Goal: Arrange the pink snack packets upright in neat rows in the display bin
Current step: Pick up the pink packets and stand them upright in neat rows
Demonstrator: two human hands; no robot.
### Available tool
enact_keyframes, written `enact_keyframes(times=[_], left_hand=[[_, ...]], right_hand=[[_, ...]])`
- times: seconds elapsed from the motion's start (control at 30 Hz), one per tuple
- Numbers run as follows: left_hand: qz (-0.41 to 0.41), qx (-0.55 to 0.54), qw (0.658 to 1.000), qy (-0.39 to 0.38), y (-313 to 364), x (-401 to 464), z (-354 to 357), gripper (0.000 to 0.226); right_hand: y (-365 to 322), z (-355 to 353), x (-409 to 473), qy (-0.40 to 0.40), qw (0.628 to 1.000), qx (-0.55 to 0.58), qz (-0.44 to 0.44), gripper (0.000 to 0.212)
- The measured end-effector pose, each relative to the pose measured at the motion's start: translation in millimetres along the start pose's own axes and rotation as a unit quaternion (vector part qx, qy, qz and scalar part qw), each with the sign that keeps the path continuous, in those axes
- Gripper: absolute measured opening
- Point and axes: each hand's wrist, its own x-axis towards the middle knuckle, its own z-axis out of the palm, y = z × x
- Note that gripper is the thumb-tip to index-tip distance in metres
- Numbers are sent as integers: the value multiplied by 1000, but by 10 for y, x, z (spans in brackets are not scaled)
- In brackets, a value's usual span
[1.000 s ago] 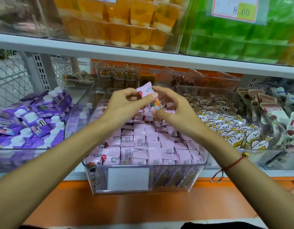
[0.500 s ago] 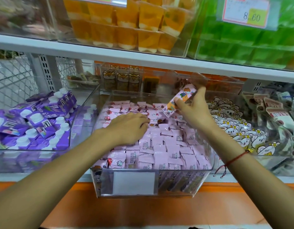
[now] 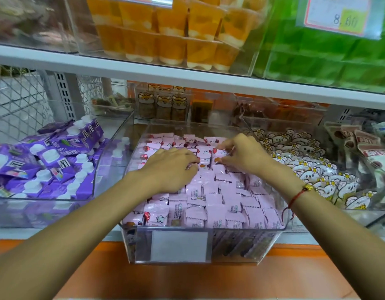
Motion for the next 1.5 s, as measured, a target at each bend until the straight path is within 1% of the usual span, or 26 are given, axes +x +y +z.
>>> enact_keyframes(times=[0.1, 0.23, 0.27, 0.37, 0.4, 0.43, 0.47, 0.53, 0.6, 0.7, 0.77, 0.83, 0.93, 1.0, 1.07, 1.13, 1.2, 1.27, 1.33, 1.43, 1.5], left_hand=[[1, -1, 1000, -4, 0, 7, -4, 43], [1, -1, 1000, -6, -6, 4, -5, 43], [0, -3, 1000, -7, -4, -1, -4, 43], [-3, -8, 1000, -2, 12, -23, 9, 42], [-2, -11, 1000, 0, 17, -32, 10, 42], [-3, -17, 1000, 1, 22, -40, 9, 42], [-5, -25, 1000, 0, 33, -52, 8, 42], [-7, -35, 999, 10, 54, -66, -4, 40], [-6, -41, 999, 28, 76, -46, -26, 39], [23, -51, 998, 43, 112, 53, -55, 43], [58, -44, 997, 37, 131, 129, -64, 44], [82, -18, 996, 12, 131, 167, -38, 43], [81, 12, 996, -24, 113, 164, 13, 42], [74, 11, 997, -35, 114, 180, -2, 42], [67, -2, 997, -50, 139, 206, -40, 41], [57, -21, 997, -54, 155, 214, -64, 42], [53, -20, 997, -51, 163, 204, -67, 44], [56, 4, 997, -52, 179, 197, -49, 45], [56, 28, 996, -59, 198, 212, -33, 45], [55, 50, 995, -66, 213, 256, -22, 44], [54, 49, 995, -71, 204, 279, -21, 44]], right_hand=[[-2, 47, -4, 11, 1000, 2, -14, 38], [8, 57, 7, 57, 998, -16, -29, 40], [4, 61, 8, 51, 998, -29, -32, 38], [-17, 35, 22, -34, 996, -69, -50, 29], [-23, 5, 23, -57, 994, -70, -57, 29], [-24, -36, 20, -71, 993, -68, -63, 33], [-8, -76, 13, -69, 993, -67, -67, 41], [57, -167, -15, -24, 995, -72, -68, 50], [135, -252, -60, 16, 995, -75, -70, 44], [203, -310, -100, 23, 992, -90, -90, 28], [208, -311, -85, 9, 990, -101, -98, 22], [196, -273, -59, -11, 987, -127, -100, 19], [178, -202, -12, -42, 977, -187, -97, 23], [170, -191, 33, -62, 975, -197, -85, 24], [150, -212, 66, -73, 983, -156, -61, 22], [134, -224, 89, -59, 990, -115, -52, 12], [143, -219, 98, -42, 992, -99, -60, 4], [181, -201, 86, -43, 993, -76, -75, 3], [239, -173, 68, -34, 995, -28, -93, 3], [282, -136, 9, 11, 994, 45, -99, 4], [265, -143, -32, 74, 987, 109, -92, 8]])
